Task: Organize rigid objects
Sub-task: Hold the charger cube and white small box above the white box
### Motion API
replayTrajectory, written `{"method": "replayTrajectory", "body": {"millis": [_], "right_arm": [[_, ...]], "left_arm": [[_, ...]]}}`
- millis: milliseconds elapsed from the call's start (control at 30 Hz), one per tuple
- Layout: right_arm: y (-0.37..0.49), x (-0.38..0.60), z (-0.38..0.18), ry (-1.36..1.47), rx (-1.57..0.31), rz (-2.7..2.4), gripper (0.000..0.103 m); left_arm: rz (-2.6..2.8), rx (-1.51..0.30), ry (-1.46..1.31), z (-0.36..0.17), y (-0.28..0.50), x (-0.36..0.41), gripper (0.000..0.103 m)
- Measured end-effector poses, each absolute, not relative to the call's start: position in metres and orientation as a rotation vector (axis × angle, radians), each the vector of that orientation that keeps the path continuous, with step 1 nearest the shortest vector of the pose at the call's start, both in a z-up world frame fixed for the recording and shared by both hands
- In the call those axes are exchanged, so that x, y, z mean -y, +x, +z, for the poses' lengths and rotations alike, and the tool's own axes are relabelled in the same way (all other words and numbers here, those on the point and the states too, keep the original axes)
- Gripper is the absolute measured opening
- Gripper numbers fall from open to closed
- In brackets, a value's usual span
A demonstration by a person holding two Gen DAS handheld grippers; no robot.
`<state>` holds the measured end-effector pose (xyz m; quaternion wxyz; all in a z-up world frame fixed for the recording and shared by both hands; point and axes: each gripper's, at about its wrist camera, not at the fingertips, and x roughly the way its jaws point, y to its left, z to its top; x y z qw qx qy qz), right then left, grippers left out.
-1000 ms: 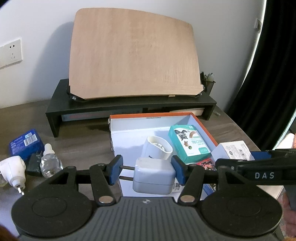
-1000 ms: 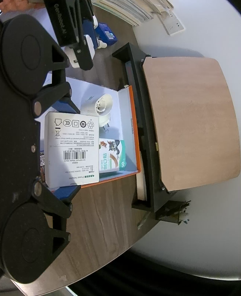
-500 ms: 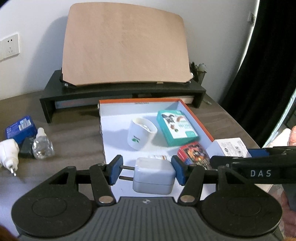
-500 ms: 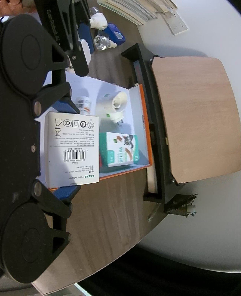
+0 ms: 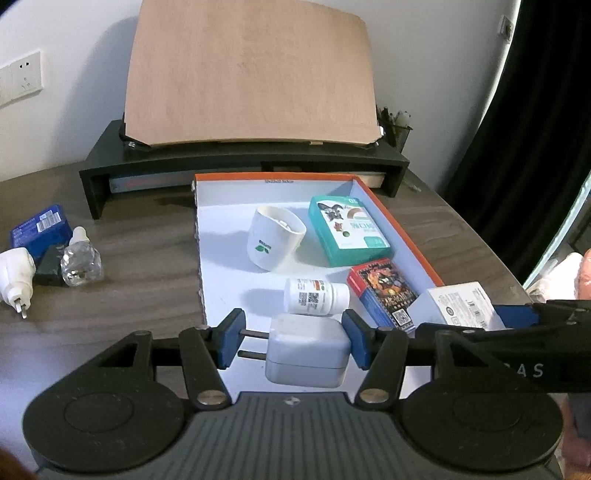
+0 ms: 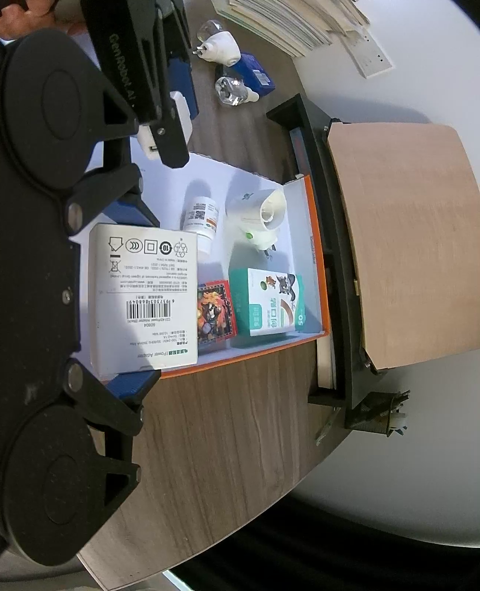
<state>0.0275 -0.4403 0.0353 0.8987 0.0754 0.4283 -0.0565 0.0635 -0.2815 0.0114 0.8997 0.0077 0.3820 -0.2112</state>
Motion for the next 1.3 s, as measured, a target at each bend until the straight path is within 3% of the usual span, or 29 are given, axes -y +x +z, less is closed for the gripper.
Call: {"method": "replayTrajectory", "body": {"millis": [1300], "right_arm": [[0.0246, 0.4418, 0.0369, 0.147, -0.884, -0.111, 0.093]], "left_arm": [[-0.437, -0.817, 0.022, 0.0054, 0.0601, 0.2898, 0.058]]}}
